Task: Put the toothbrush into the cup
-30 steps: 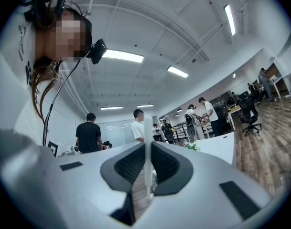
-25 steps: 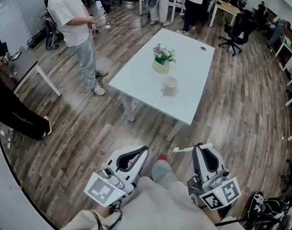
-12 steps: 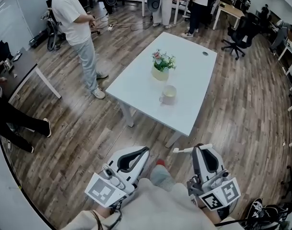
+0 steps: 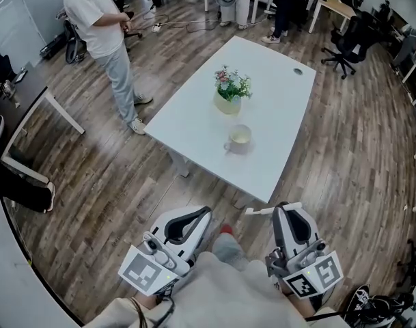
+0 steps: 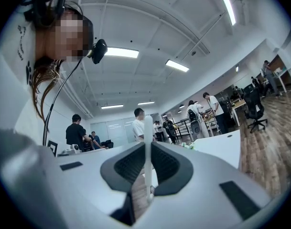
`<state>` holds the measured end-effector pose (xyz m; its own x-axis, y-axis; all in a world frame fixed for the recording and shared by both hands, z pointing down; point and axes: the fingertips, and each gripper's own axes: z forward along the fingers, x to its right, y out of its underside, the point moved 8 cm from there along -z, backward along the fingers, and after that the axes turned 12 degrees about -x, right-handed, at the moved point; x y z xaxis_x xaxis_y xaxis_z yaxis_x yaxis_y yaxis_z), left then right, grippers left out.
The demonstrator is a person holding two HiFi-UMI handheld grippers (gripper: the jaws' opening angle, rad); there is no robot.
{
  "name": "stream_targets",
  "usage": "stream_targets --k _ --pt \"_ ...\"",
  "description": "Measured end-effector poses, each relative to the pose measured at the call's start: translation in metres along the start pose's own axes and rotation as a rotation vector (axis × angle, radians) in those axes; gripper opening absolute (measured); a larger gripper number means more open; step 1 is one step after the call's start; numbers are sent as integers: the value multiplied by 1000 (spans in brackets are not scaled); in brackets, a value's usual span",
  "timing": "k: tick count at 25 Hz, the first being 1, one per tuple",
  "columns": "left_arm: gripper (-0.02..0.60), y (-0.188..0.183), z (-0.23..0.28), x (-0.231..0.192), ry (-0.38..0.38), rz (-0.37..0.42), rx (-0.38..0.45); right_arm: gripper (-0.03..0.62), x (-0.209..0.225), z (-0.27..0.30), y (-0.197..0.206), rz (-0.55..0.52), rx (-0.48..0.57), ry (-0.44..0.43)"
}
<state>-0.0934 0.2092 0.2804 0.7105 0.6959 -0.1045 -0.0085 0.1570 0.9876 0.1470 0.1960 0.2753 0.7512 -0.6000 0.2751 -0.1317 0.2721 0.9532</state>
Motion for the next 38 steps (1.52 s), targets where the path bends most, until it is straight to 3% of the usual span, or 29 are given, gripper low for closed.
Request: stream_targets --k 16,30,38 --pt "8 -3 48 -41 -36 -42 -42 49 48 49 -11 27 -40 -37" --pt "8 -5 79 -47 -84 -47 -49 49 84 68 -15 39 -65 -89" --pt "8 -6 92 -49 -87 -36 -51 49 100 68 -13 56 -62 -76"
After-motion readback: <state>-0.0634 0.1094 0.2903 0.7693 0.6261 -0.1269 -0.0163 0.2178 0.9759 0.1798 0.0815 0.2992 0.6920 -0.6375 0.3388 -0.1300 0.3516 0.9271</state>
